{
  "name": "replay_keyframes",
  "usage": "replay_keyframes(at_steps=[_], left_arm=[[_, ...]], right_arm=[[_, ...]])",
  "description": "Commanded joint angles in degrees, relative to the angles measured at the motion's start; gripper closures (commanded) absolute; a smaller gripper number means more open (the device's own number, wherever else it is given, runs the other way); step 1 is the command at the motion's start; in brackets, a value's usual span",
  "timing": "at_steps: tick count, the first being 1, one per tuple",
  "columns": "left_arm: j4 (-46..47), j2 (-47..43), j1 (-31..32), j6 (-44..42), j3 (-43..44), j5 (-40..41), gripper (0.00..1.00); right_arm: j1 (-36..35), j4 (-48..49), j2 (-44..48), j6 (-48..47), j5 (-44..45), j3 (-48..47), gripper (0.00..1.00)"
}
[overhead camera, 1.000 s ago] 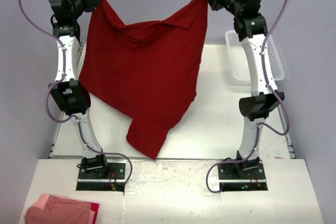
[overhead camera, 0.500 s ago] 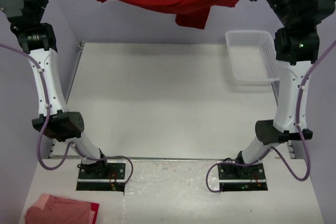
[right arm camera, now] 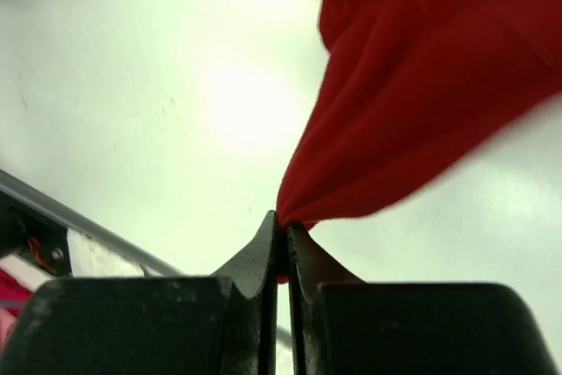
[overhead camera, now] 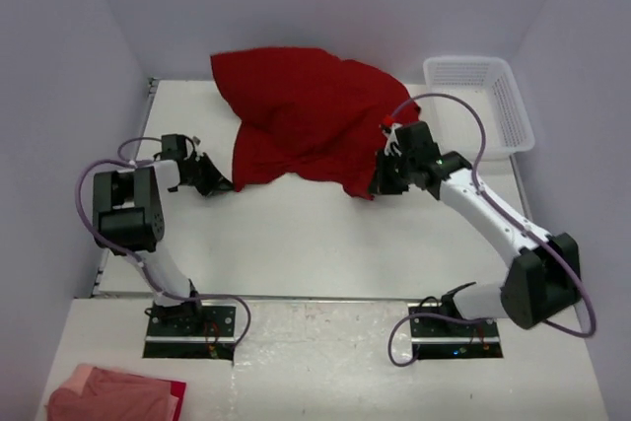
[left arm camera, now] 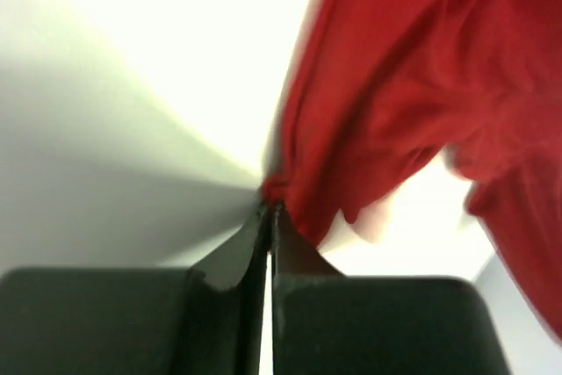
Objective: Fold and stack the t-shirts
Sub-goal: Flatten out the tshirt
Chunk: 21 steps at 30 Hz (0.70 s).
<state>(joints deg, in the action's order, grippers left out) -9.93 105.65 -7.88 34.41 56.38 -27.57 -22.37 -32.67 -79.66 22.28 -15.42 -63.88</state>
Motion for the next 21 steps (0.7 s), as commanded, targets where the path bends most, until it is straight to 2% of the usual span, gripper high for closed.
replay_keyframes(at_steps=[1, 5, 6, 12, 18, 21], left_arm=[[-4.73, -19.54, -1.43, 0.21, -5.47, 7.26, 1.0], [-11.84, -30.92, -2.58, 2.41, -7.96, 12.62, 1.0], [-15.0, -33.98, -2.75, 2.15, -7.43, 14.28, 1.0], [-23.01, -41.48, -3.11, 0.13, -2.95, 19.74, 1.0], [-22.42, -48.95, -3.19, -0.4, -5.4, 19.93, 1.0], [-19.7, -49.57, -3.11, -3.03, -5.14, 12.84, 1.0]], right_arm=[[-3.72, -0.64, 14.42, 7.59, 10.84, 5.22, 1.0], [-3.65, -5.3, 20.06, 10.23, 19.27, 9.02, 1.0], [-3.73, -7.22, 21.63, 11.63, 24.25, 9.64, 1.0], [-3.65, -9.59, 23.24, 11.73, 30.61, 13.43, 1.0], [-3.73, -8.65, 26.91, 10.15, 31.67, 13.95, 1.0], [-3.82, -5.77, 29.03, 6.73, 32.38, 13.43, 1.0]])
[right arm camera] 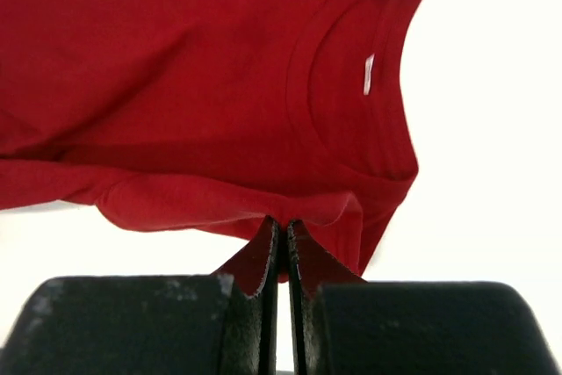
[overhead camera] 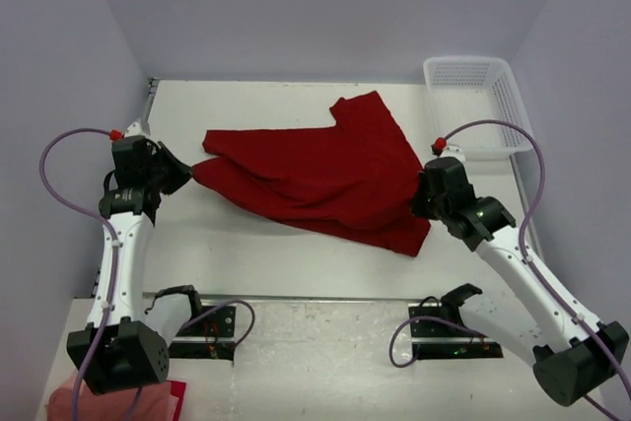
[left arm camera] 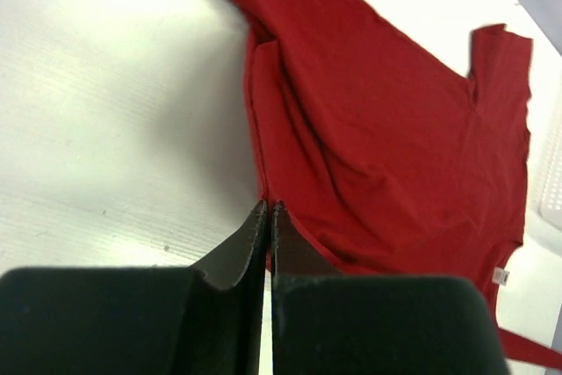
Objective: Fold and stack the t-shirts
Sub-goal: Flatten out the tshirt
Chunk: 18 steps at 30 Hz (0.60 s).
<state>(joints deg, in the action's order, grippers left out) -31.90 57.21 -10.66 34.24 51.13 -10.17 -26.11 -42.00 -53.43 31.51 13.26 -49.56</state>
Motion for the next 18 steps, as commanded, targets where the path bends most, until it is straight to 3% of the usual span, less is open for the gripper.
replay_keyframes(at_steps=[1, 6, 10, 12, 13, 15, 18], left_arm=[[3.5, -0.88, -0.33, -3.38, 0.45, -6.42, 1.0], [11.66, 6.92, 1.34, -4.35, 10.45, -12.04, 1.0], [22.92, 12.83, 1.51, -6.28, 23.17, -18.2, 1.0], [26.17, 15.55, 1.43, -6.2, 28.12, -20.48, 1.0], [27.49, 15.91, 1.34, -4.72, 31.8, -21.54, 1.0], [31.62, 15.57, 1.34, -3.22, 34.9, -25.22, 1.0], [33.66, 12.94, 1.34, -1.98, 40.96, -29.71, 1.0]], right_arm=[[0.0, 4.63, 3.15, -4.07, 4.4, -2.02, 1.0], [0.0, 11.04, -4.64, -12.05, 5.72, -14.66, 1.0], [0.18, 17.03, -15.37, -20.51, 6.7, -33.86, 1.0], [0.18, 16.25, -21.7, -24.02, 6.17, -42.5, 1.0], [0.18, 14.68, -23.54, -24.73, 5.04, -52.38, 1.0], [-0.17, 8.62, -27.67, -27.01, 3.54, -62.62, 1.0], [-0.87, 0.88, -29.27, -30.78, 2.91, -82.73, 1.0]])
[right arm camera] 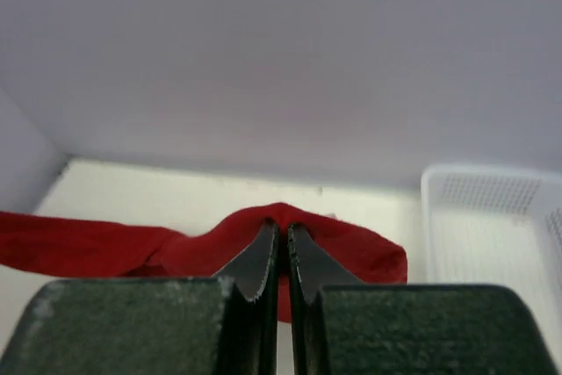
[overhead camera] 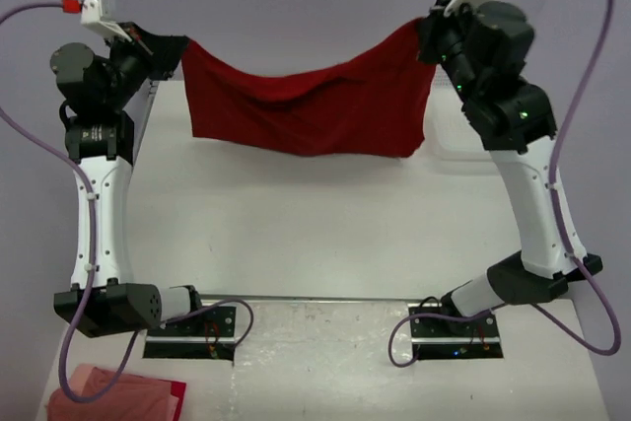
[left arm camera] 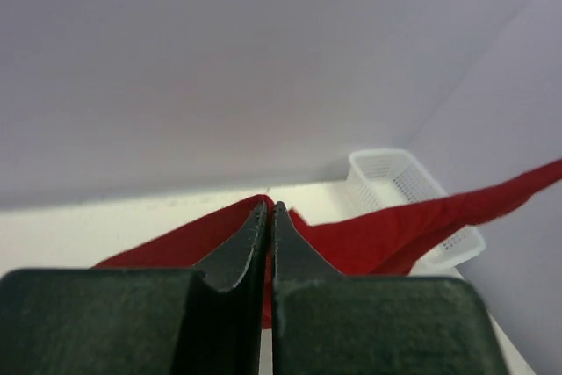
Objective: Fold and stack the t-shirts
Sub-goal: Flatten out the tshirt
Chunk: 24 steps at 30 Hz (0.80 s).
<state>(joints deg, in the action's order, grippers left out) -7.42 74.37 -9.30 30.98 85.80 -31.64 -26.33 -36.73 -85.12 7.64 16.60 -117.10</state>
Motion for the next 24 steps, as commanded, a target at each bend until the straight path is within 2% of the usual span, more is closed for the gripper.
replay_keyframes(at_steps=[1, 3, 7, 9, 11, 14, 16, 20, 22, 24], left_arm=[[8.66, -5.19, 0.07, 0.4, 9.18, -8.96, 1.0], [6.03, -8.51, 0.07, -1.44, 12.35, -9.23, 1.0], [6.37, -15.64, -0.02, -3.03, 14.12, -8.79, 1.0], [5.06, -17.67, -0.02, -3.73, 15.97, -6.61, 1.0], [1.55, -17.16, -0.02, -5.4, 21.23, -5.63, 1.0], [2.22, -15.14, -0.02, -6.11, 24.33, -4.58, 1.0], [2.76, -12.07, -0.02, -5.93, 25.11, -3.26, 1.0], [6.34, -1.99, -0.02, -5.5, 25.03, -1.32, 1.0], [6.37, 3.3, -0.02, -5.67, 28.62, -0.36, 1.0], [9.18, 11.3, -0.37, -5.23, 34.22, -1.5, 1.0]], right_arm=[[-0.92, -5.79, 2.68, -7.28, -0.17, -17.87, 1.0], [-2.05, -7.48, 6.25, -11.66, -0.52, -20.36, 1.0], [-3.38, -4.76, 16.09, -13.0, -3.23, -15.8, 1.0], [-3.38, -4.14, 19.1, -12.3, -7.61, -15.09, 1.0], [-3.38, -4.66, 21.48, -11.42, -10.87, -16.49, 1.0], [-3.47, -3.98, 21.93, -10.8, -16.07, -19.22, 1.0], [-3.47, -2.3, 21.49, -11.94, -16.25, -18.96, 1.0], [-3.47, 2.08, 12.56, -17.28, -14.94, -22.47, 1.0], [-3.29, 5.42, 9.2, -19.76, -12.49, -22.47, 1.0], [-2.68, 9.83, 1.48, -23.54, -11.07, -27.19, 1.0]])
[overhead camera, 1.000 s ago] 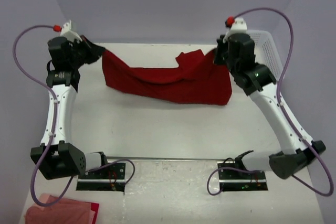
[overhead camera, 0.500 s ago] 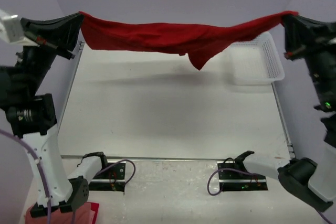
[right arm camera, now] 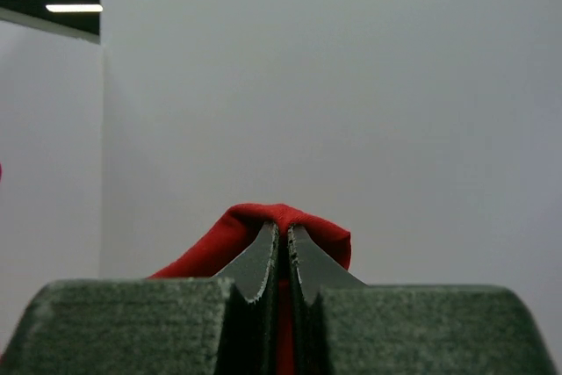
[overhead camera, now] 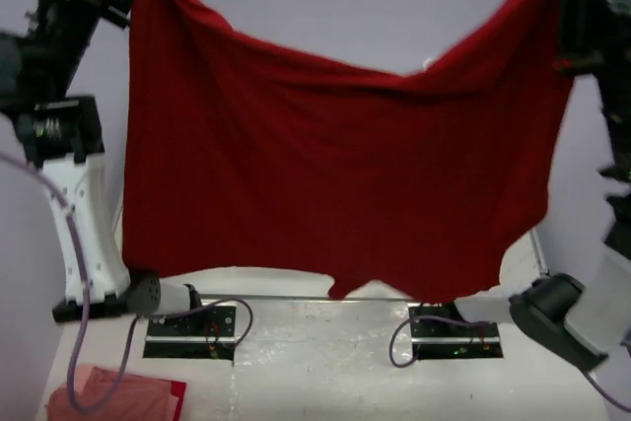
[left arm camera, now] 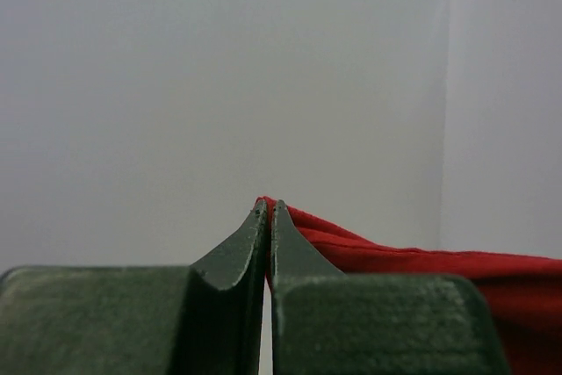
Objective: Fold and stack the t-shirts
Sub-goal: Flatten out the tshirt
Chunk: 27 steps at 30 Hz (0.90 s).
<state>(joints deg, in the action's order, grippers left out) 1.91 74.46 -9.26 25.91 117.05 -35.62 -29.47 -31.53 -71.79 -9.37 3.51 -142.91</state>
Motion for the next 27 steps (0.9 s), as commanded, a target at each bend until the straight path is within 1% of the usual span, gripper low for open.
replay_keyframes(at_steps=[1, 2, 3, 4, 5, 6, 7, 8, 9, 11, 13, 15, 16, 17, 19, 20, 23, 25, 26, 27], left_arm=[[-0.15, 16.63, -0.32, -0.16, 5.27, 2.22, 1.0], [-0.24, 19.47, -0.41, -0.33, 9.99, 2.22, 1.0], [-0.85, 22.2, -0.59, -0.86, 12.56, 2.22, 1.0], [-0.6, 25.01, -1.2, -0.86, 14.85, 2.22, 1.0], [0.01, 30.0, -1.81, 0.01, 18.35, 1.09, 1.0], [0.46, 32.22, -3.12, 0.63, 19.78, 1.25, 1.0], [3.24, 35.98, -4.01, 1.59, 20.75, 0.9, 1.0], [5.45, 37.59, -4.89, 3.16, 20.76, 0.81, 1.0], [9.56, 40.48, -6.63, 7.1, 21.02, 0.2, 1.0], [13.89, 42.78, -7.88, 12.11, 21.81, -0.15, 1.0], [17.22, 45.76, -8.49, 14.24, 23.91, -1.03, 1.0], [19.0, 46.65, -9.46, 18.46, 26.12, -1.82, 1.0], [23.27, 45.79, -9.81, 20.3, 25.51, -2.52, 1.0], [24.44, 44.73, -10.08, 21.97, 23.76, -3.31, 1.0], [23.67, 40.8, -10.26, 20.68, 21.74, -2.71, 1.0], [23.05, 39.55, -10.26, 18.93, 19.38, -2.53, 1.0], [17.27, 36.55, -10.26, 14.89, 15.94, -3.05, 1.0], [11.55, 34.72, -10.26, 13.47, 12.17, -4.02, 1.0], [9.97, 33.66, -10.08, 11.72, 5.71, -4.98, 1.0], [8.82, 32.43, -9.82, 11.27, 1.2, -5.86, 1.0]], right_arm=[[1.34, 4.9, -15.1, -7.24, 0.29, -4.28, 1.0], [3.0, 5.77, -20.44, -7.33, -0.42, -7.7, 1.0], [3.98, 6.91, -22.24, -7.33, -1.21, -7.91, 1.0], [5.29, 10.66, -23.56, -6.81, -2.09, -7.21, 1.0], [7.91, 12.53, -24.7, -5.07, -4.1, -5.73, 1.0], [8.98, 13.76, -27.06, -4.0, -6.12, -5.89, 1.0], [10.13, 15.95, -28.39, -2.51, -7.36, -6.32, 1.0], [11.44, 16.75, -29.89, -2.33, -8.51, -8.41, 1.0], [11.8, 17.37, -32.77, -2.32, -8.87, -9.74, 1.0], [13.56, 19.13, -33.59, -1.45, -10.96, -9.32, 1.0], [14.44, 19.05, -33.77, 0.04, -11.68, -9.31, 1.0], [14.8, 18.52, -33.33, -0.21, -12.21, -10.02, 1.0], [14.8, 18.26, -32.11, -0.04, -12.3, -10.11, 1.0], [14.8, 18.26, -31.23, 0.05, -12.12, -9.76, 1.0], [14.88, 18.17, -28.51, 0.14, -12.82, -8.79, 1.0], [14.88, 18.43, -27.54, 0.14, -12.91, -6.7, 1.0], [15.15, 15.37, -25.77, 0.58, -13.09, -4.22, 1.0], [15.15, 9.49, -25.51, 1.8, -12.3, -2.65, 1.0], [15.15, 7.55, -24.37, 2.59, -12.12, 1.72, 1.0], [15.15, 4.32, -23.41, 3.99, -11.95, 4.72, 1.0]])
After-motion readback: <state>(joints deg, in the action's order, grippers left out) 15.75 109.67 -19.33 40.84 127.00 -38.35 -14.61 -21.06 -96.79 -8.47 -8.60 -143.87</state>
